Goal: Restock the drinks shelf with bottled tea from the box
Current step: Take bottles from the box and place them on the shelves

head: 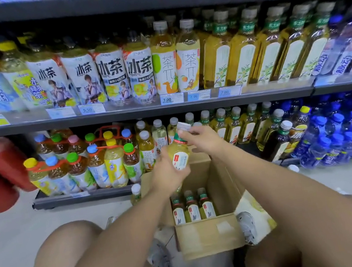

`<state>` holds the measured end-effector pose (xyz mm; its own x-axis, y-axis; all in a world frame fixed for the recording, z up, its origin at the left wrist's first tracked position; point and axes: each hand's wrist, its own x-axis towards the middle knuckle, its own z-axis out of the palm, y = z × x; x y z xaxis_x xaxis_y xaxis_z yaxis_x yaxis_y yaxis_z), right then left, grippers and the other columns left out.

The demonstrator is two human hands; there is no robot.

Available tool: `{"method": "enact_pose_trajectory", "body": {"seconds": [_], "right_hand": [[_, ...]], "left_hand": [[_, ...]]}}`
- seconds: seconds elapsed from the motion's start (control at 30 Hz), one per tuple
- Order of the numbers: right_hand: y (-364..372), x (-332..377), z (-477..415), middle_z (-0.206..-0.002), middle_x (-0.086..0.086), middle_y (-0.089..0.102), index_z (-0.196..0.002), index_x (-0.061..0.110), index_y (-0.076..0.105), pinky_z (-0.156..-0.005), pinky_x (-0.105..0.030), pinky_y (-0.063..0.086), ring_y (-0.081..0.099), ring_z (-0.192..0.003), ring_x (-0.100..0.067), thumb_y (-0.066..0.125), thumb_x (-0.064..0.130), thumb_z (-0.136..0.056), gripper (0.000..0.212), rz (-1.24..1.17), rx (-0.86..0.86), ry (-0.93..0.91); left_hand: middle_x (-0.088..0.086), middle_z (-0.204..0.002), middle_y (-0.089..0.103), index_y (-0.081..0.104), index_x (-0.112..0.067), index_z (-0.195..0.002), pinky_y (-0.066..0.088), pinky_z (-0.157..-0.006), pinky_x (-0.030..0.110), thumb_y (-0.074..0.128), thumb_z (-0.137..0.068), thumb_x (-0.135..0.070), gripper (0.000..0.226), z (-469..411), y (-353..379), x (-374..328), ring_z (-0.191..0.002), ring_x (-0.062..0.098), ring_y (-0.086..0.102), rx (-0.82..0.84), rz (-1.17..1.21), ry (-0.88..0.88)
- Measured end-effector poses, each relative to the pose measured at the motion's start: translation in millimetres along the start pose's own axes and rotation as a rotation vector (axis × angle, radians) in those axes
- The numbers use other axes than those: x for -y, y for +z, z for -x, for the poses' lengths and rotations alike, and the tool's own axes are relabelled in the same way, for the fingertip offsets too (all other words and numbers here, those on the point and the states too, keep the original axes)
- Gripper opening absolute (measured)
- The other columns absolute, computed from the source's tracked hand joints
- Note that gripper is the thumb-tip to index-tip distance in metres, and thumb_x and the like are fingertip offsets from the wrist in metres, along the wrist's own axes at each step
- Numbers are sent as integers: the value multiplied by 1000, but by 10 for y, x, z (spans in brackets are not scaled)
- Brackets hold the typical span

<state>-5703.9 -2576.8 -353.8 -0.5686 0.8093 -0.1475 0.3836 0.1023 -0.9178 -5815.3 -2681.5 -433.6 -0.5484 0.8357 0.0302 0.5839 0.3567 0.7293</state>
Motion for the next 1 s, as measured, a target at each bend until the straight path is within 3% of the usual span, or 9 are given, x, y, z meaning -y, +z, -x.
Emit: {"method": "enact_pose_trajectory", "body": {"seconds": [0.1,0.23,0.37,0.47,0.6,0.73,0.8,0.87,1.0], "right_hand": [[104,-217,-29,-100,1,71,-90,29,66,-85,-36,57,68,-94,-16,54,58,-91,32,73,39,33],[419,-928,-225,-98,-14,72,-96,7,71,-83,-40,56,68,-95,-30,53,24,-98,24,270,91,214],[736,-1538,-321,-119,-15,65,-118,2,65,-80,-24,45,60,-114,-31,56,15,-94,29,512,241,449],[980,-1950,-469,-136,-23,53,-132,-6,52,-51,-2,39,52,-124,-35,51,10,-99,38,418,251,561],[1208,-2215,-681,-144,-27,43,-139,-13,40,-36,-2,31,43,-132,-38,38,1,-103,39,300,180,617],[1405,-2615,-933,-140,-22,49,-137,-7,46,-37,1,30,47,-128,-33,38,6,-103,37,371,170,693],[1477,-2763,-1035,-136,-18,54,-132,0,54,-57,3,41,52,-125,-32,42,14,-103,35,414,150,717],[1506,-2795,-1072,-130,-13,60,-123,8,62,-94,-25,50,55,-122,-32,47,24,-100,32,497,149,691],[1539,-2807,-1089,-125,-12,63,-115,10,65,-94,-39,47,57,-119,-30,60,38,-93,36,511,50,735]], "left_hand": [[-2,-105,62,31,-33,-138,59,-64,43,74,-63,-52,89,-58,-102,258,-84,19,64,-18,-69,-67],[0,-106,62,27,-38,-137,59,-67,47,71,-61,-56,89,-122,-95,617,-85,22,65,19,-114,-127],[3,-121,58,19,-38,-144,58,-78,50,72,-65,-60,98,-258,22,866,-102,28,63,64,-172,-156],[3,-131,54,18,-39,-148,56,-84,51,72,-66,-63,102,-384,97,1034,-112,27,59,91,-182,-146],[1,-138,47,13,-41,-150,53,-91,51,69,-68,-67,102,-553,190,1198,-120,25,54,132,-218,-105],[-2,-138,48,18,-40,-150,53,-91,49,71,-70,-66,100,-635,266,1268,-121,21,53,110,-198,-91],[-3,-139,48,22,-38,-149,51,-96,45,73,-71,-61,96,-673,272,1287,-123,19,50,82,-152,-85],[-4,-140,48,24,-37,-149,48,-100,42,75,-72,-56,94,-714,278,1304,-125,18,49,55,-123,-84],[-3,-141,48,23,-37,-149,48,-99,40,75,-73,-55,94,-789,290,1308,-125,17,48,50,-112,-84]]}}
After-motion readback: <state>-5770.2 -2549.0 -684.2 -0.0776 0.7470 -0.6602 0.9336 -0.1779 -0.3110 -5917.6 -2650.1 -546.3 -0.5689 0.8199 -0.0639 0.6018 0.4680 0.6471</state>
